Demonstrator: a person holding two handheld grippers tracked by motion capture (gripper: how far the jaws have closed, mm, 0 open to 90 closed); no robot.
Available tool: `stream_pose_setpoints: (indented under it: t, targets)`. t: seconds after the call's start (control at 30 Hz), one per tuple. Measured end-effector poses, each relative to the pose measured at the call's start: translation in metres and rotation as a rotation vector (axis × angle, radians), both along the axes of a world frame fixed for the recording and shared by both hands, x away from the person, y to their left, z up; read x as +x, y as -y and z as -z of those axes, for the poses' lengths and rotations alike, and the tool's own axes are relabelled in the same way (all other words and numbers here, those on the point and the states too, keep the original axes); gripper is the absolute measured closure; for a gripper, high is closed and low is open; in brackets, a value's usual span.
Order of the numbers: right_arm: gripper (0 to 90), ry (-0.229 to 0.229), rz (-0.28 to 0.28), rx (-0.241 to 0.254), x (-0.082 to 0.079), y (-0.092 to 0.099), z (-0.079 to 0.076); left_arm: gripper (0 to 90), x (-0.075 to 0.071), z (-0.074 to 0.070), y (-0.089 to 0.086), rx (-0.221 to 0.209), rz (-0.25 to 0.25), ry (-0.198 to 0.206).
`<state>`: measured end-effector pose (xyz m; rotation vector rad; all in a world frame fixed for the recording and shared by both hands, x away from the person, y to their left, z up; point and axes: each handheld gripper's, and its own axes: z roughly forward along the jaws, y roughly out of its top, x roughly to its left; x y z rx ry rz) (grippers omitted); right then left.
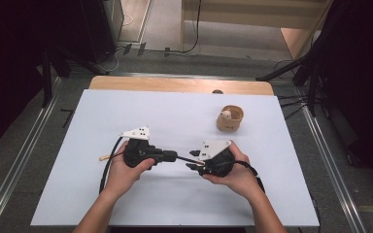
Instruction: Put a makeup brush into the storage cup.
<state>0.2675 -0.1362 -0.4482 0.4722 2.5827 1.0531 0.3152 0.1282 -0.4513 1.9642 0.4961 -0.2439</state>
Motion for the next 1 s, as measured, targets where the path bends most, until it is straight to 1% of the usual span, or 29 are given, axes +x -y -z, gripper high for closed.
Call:
stream_pose_setpoints:
  t: [0.03, 0.07, 0.13, 0.17, 0.2, 0.3, 0.33, 0.37, 0.43, 0.47, 0.5, 0.53, 0.57, 0.6, 0.67, 0.7, 0.73, 0.9, 1.0]
  targets:
    - [47.3, 0.006, 0.02, 0.008, 0.001, 0.0, 0.0, 85.4, 0.0, 0.0, -0.001, 0.0, -0.009, 0.006]
    - [42.0, 0.016, 0.052, 0.018, 0.001, 0.0, 0.001, 85.4, 0.0, -0.001, -0.001, 0.0, -0.015, 0.01]
    - [36.2, 0.01, 0.092, 0.035, 0.002, 0.0, 0.001, 85.3, -0.001, -0.001, -0.002, 0.006, -0.035, 0.028]
    - [31.3, 0.006, 0.118, 0.046, 0.003, 0.0, 0.002, 85.4, -0.002, -0.002, -0.002, 0.008, -0.049, 0.039]
    - [27.0, 0.002, 0.15, 0.068, 0.005, 0.001, 0.002, 85.4, -0.003, -0.002, -0.002, 0.01, -0.062, 0.05]
    - [17.3, -0.019, 0.214, 0.121, 0.007, 0.003, 0.002, 85.4, -0.003, -0.002, -0.004, 0.008, -0.091, 0.07]
    - [16.4, -0.018, 0.232, 0.139, 0.007, 0.003, 0.002, 85.4, -0.003, -0.002, -0.005, 0.006, -0.103, 0.075]
    - [15.7, -0.019, 0.257, 0.169, 0.007, 0.004, 0.003, 85.4, -0.003, -0.002, -0.005, 0.0, -0.112, 0.082]
    - [13.7, -0.032, 0.285, 0.23, 0.007, 0.005, 0.004, 85.4, -0.004, -0.003, -0.006, -0.003, -0.126, 0.095]
    - [13.1, -0.043, 0.295, 0.251, 0.008, 0.005, 0.005, 85.4, -0.004, -0.003, -0.007, -0.01, -0.135, 0.106]
    - [10.4, -0.059, 0.315, 0.283, 0.008, 0.005, 0.006, 85.4, -0.004, -0.004, -0.008, -0.014, -0.144, 0.111]
    - [7.1, -0.069, 0.329, 0.3, 0.009, 0.005, 0.006, 85.4, -0.005, -0.005, -0.009, -0.018, -0.155, 0.124]
    - [3.8, -0.079, 0.35, 0.327, 0.009, 0.004, 0.007, 85.4, -0.005, -0.005, -0.009, -0.024, -0.161, 0.129]
    - [2.1, -0.082, 0.363, 0.34, 0.009, 0.004, 0.007, 85.4, -0.006, -0.006, -0.01, -0.031, -0.171, 0.143]
    - [0.0, -0.088, 0.407, 0.393, 0.007, 0.002, 0.008, 85.4, -0.007, -0.006, -0.011, -0.041, -0.196, 0.164]
    - [0.0, -0.088, 0.407, 0.393, 0.007, 0.002, 0.008, 85.4, -0.007, -0.006, -0.011, -0.041, -0.196, 0.164]
    - [0.0, -0.099, 0.444, 0.44, 0.006, 0.002, 0.01, 85.4, -0.008, -0.006, -0.013, -0.063, -0.22, 0.178]
    - [0.0, -0.099, 0.509, 0.487, 0.003, -0.002, 0.013, 85.4, -0.01, -0.007, -0.017, -0.104, -0.263, 0.216]
    - [0.0, -0.11, 0.524, 0.513, 0.002, -0.005, 0.014, 85.5, -0.011, -0.007, -0.018, -0.126, -0.287, 0.245]
